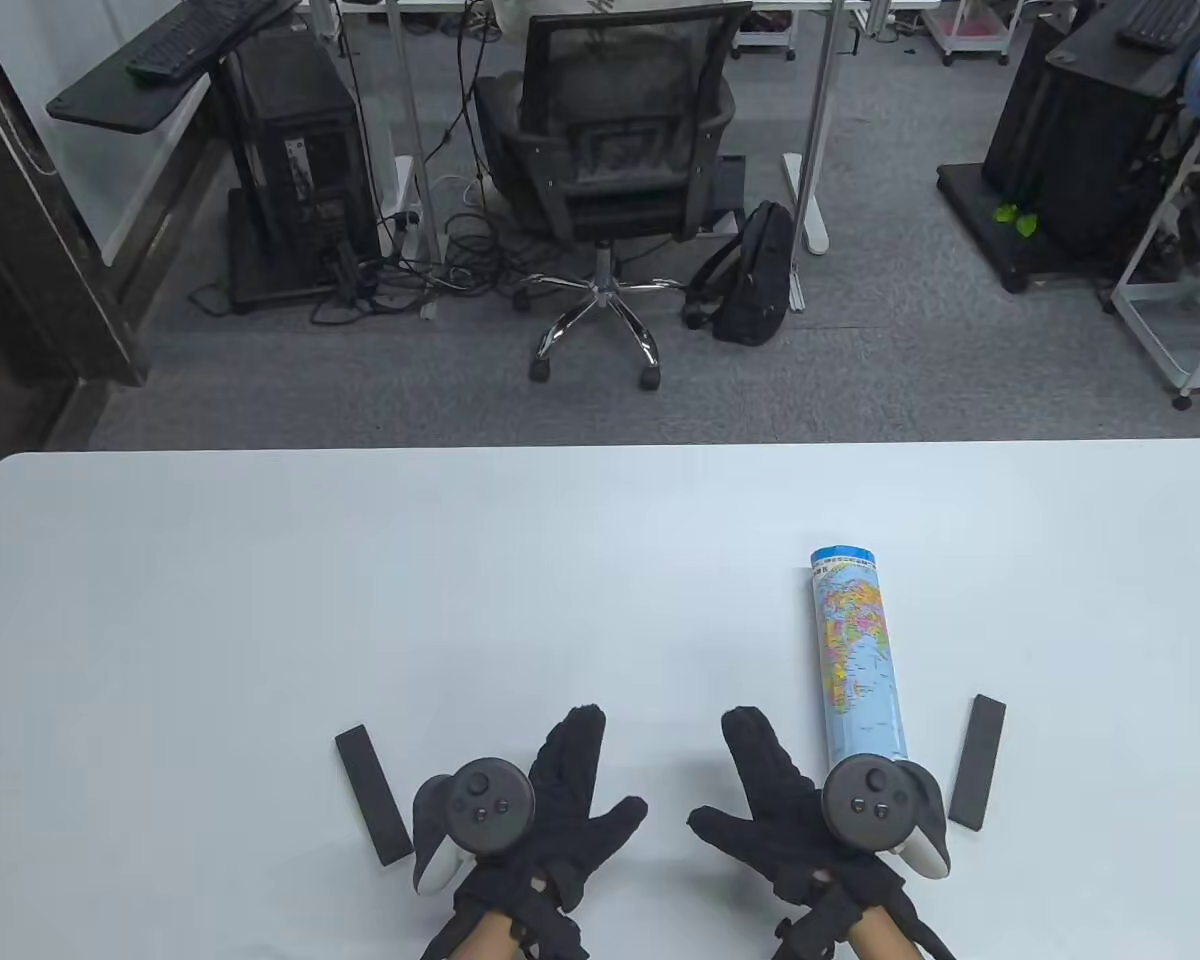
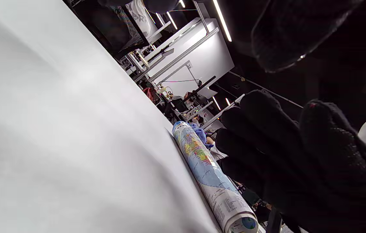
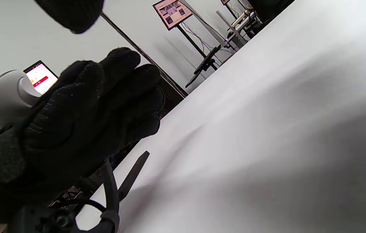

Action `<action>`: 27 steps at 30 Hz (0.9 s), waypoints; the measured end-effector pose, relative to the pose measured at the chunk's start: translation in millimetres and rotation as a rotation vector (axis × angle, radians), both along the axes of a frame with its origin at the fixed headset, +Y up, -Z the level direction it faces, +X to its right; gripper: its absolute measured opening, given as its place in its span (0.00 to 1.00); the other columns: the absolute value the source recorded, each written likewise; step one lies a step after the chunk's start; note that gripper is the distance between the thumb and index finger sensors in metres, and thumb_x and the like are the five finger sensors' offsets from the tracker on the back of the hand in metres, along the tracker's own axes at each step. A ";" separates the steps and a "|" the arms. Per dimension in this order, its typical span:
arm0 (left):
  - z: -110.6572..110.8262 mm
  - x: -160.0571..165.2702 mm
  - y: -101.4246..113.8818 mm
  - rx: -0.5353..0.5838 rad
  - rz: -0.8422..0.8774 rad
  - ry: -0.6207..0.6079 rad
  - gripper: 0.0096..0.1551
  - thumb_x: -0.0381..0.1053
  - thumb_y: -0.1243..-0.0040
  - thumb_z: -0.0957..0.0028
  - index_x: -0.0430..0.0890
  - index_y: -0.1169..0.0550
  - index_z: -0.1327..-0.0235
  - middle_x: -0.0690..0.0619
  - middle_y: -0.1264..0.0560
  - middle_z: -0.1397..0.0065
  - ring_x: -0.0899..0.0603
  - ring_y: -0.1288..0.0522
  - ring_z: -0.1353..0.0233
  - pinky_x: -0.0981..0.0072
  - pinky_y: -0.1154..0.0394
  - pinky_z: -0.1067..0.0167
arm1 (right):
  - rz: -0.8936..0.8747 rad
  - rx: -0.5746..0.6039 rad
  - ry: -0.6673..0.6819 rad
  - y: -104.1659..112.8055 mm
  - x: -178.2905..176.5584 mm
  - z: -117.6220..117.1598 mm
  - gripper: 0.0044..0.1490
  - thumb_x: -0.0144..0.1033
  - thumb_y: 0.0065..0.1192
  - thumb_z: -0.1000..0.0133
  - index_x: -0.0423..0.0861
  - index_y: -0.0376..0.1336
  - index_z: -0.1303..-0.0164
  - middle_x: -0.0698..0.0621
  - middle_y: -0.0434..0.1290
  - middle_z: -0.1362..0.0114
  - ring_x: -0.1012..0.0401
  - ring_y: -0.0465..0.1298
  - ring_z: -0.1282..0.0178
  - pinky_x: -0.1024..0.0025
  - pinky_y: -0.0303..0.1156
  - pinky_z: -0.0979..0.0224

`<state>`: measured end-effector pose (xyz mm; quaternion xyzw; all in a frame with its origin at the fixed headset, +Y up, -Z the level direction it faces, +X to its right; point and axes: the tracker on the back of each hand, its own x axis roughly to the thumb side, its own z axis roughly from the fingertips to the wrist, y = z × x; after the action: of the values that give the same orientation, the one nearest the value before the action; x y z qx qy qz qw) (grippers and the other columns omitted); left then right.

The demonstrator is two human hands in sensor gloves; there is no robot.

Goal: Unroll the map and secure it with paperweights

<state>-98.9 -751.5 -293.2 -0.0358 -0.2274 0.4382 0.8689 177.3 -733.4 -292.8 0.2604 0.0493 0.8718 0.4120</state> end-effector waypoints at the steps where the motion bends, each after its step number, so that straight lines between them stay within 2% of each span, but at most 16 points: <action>1: 0.1 0.1 0.0 -0.001 -0.003 -0.003 0.53 0.65 0.44 0.43 0.46 0.59 0.22 0.38 0.55 0.18 0.26 0.53 0.21 0.29 0.50 0.32 | 0.001 0.000 -0.001 0.0 -0.2 0.0 0.55 0.50 0.60 0.40 0.33 0.36 0.22 0.25 0.37 0.20 0.27 0.43 0.26 0.29 0.46 0.33; 27: -0.1 1.2 -0.1 0.017 -0.019 -0.018 0.54 0.66 0.43 0.43 0.46 0.59 0.22 0.38 0.56 0.18 0.26 0.53 0.21 0.29 0.50 0.32 | 0.017 0.039 -0.015 6.8 -0.5 2.5 0.55 0.52 0.59 0.39 0.33 0.35 0.22 0.25 0.36 0.20 0.27 0.42 0.26 0.29 0.44 0.33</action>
<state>-97.7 -751.6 -293.3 -0.0344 -0.2385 0.4278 0.8712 176.8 -726.6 -290.4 0.2612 0.0315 0.8780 0.3999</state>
